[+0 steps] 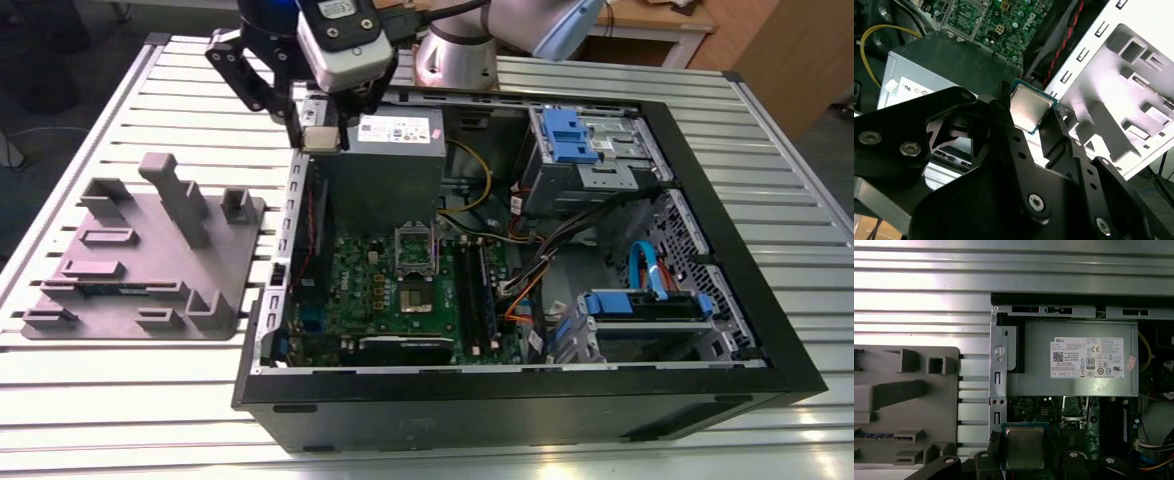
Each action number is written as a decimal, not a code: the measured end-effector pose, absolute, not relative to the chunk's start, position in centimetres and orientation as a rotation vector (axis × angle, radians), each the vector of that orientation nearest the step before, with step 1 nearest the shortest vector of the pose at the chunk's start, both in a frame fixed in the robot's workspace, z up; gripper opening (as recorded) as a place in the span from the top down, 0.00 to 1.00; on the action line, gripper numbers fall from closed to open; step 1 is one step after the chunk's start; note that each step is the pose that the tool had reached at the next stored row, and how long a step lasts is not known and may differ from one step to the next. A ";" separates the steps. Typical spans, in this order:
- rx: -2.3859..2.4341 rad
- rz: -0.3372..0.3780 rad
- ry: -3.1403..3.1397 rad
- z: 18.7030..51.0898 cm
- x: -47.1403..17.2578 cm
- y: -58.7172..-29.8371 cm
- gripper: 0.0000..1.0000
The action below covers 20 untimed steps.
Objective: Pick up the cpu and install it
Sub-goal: 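Pick up the cpu and move it towards the insertion slot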
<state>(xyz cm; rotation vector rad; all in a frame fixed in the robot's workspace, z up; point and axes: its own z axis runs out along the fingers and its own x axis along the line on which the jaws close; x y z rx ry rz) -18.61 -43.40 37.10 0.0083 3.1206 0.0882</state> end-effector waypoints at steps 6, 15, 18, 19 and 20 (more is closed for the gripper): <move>0.008 0.088 3.121 37.0 -17.3 -43.4 0.53; 0.008 0.088 3.121 36.8 -15.3 -43.4 0.53; 0.008 0.088 3.120 36.8 -15.0 -43.4 0.53; 0.008 0.088 3.120 36.7 -14.9 -43.4 0.53; 0.008 0.088 3.120 36.7 -14.9 -43.4 0.53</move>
